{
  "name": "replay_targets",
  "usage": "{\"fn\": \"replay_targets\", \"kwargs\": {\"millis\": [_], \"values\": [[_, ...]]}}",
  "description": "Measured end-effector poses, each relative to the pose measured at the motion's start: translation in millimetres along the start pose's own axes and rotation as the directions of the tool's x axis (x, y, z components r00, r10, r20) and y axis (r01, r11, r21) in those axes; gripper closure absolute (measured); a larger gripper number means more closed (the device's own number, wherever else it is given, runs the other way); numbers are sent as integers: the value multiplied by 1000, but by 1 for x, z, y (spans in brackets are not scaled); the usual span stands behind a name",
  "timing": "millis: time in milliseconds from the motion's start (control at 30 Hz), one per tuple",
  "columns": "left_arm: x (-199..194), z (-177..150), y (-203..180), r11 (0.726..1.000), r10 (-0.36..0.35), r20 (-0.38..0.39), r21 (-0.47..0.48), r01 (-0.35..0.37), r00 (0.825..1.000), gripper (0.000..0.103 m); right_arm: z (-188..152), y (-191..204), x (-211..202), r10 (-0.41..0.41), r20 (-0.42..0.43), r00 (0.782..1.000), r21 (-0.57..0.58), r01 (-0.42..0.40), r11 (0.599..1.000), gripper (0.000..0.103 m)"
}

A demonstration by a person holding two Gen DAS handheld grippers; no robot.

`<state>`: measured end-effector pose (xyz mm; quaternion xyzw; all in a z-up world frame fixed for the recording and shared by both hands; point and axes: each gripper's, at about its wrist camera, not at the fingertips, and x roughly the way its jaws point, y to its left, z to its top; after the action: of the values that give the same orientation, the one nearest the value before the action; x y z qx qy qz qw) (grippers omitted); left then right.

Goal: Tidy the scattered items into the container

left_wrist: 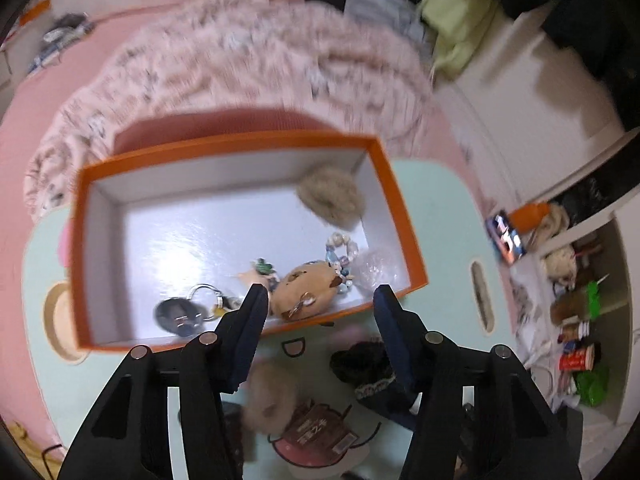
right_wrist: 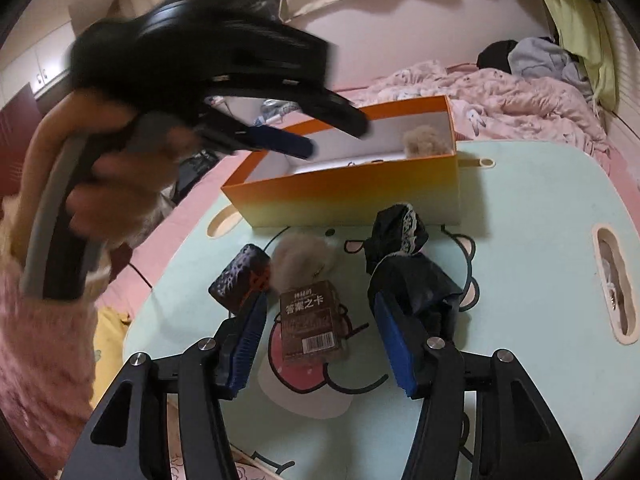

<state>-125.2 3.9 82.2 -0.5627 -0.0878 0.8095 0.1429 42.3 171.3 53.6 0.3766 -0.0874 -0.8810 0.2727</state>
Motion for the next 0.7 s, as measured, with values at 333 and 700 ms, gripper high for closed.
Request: {"fn": "replay_targets", "kwargs": {"millis": [333,700], "values": [[46,10,1,996,86,-113,-1,-87,990,65,-3,0,3,8,-5,1000,6,-8,1000,47],[-33,13,16,1000,-15,113,-24,18,993,73,-2,-4,4,14,-3,1000,26,-14,1000,47]]}}
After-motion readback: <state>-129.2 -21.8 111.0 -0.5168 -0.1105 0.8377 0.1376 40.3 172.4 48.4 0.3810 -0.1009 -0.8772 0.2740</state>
